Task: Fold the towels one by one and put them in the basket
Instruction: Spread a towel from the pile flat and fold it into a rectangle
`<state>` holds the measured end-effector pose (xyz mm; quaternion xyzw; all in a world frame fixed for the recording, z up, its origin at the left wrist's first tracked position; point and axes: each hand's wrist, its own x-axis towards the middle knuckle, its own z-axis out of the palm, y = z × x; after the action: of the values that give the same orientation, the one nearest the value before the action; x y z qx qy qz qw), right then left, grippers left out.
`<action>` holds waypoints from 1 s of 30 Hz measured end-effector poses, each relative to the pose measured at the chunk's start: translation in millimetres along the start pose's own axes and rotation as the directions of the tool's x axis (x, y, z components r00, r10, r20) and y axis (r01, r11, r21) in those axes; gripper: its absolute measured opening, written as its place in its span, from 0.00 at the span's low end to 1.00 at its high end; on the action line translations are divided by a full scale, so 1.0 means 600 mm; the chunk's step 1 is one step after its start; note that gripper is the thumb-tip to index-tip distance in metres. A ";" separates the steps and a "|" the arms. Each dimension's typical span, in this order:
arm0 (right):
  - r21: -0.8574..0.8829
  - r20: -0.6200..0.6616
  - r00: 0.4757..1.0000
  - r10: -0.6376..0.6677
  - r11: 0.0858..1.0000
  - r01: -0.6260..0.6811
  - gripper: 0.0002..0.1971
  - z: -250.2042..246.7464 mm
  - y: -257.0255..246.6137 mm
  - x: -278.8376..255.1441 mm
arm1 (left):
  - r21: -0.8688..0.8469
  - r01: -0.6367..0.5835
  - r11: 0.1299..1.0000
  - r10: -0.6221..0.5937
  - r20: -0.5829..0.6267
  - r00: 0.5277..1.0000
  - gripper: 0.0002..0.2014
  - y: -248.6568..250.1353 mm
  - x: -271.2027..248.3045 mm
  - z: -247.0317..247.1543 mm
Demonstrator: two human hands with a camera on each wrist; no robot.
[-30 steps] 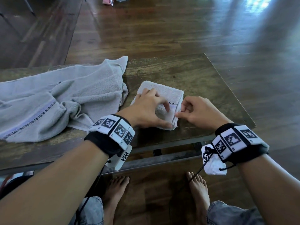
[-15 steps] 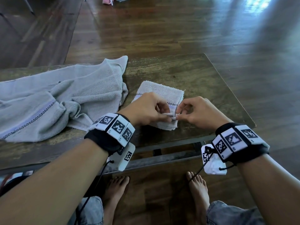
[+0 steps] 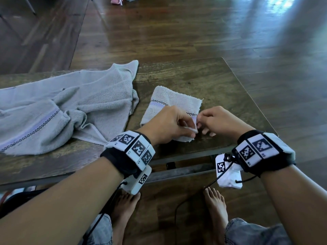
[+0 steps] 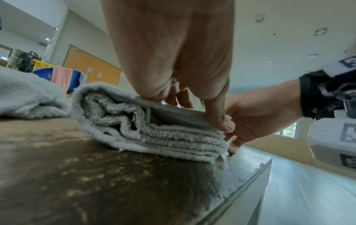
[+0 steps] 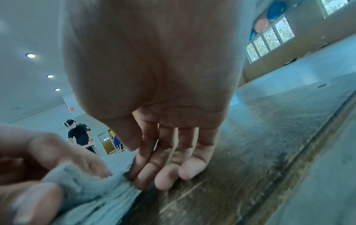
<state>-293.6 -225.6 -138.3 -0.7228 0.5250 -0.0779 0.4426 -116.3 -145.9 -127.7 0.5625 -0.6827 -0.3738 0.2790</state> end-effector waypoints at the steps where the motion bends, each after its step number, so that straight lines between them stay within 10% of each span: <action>1: 0.026 -0.003 1.000 0.021 0.999 -0.021 0.16 0.003 0.000 0.002 | 0.002 0.002 1.000 -0.002 0.006 1.000 0.06 0.000 0.000 0.002; 7: -0.062 -0.070 0.997 0.037 0.997 -0.041 0.19 0.013 0.001 0.002 | 0.064 -0.038 0.997 0.036 0.036 0.999 0.09 0.001 -0.002 0.002; 11: -0.135 -0.104 0.994 0.040 0.989 -0.054 0.24 0.018 -0.012 -0.007 | 0.363 -0.057 0.930 0.127 -0.174 0.977 0.10 -0.014 0.006 -0.020; 18: -0.351 -0.231 0.969 0.088 0.921 -0.168 0.08 0.028 -0.042 -0.022 | 0.581 0.190 0.792 -0.105 -0.176 0.979 0.29 -0.046 0.009 -0.021; 22: -0.510 -0.424 0.876 -0.231 0.860 -0.021 0.18 0.046 -0.053 -0.029 | 0.571 0.173 0.802 -0.070 -0.198 0.978 0.29 -0.039 0.005 -0.007; 25: -0.502 -0.302 0.863 -0.405 0.837 0.218 0.20 0.069 -0.056 -0.027 | 0.559 0.147 0.816 -0.087 -0.133 0.987 0.36 -0.046 0.001 0.006; 30: -0.442 -0.012 0.964 -0.265 0.866 0.232 0.32 0.108 -0.026 -0.016 | 0.558 0.170 0.812 -0.205 0.001 0.979 0.44 -0.063 0.000 0.005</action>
<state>-249.9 -180.7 -162.2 -0.8616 0.4474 -0.0407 0.2362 -97.7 -148.5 -160.7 0.6721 -0.7110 -0.2022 0.0446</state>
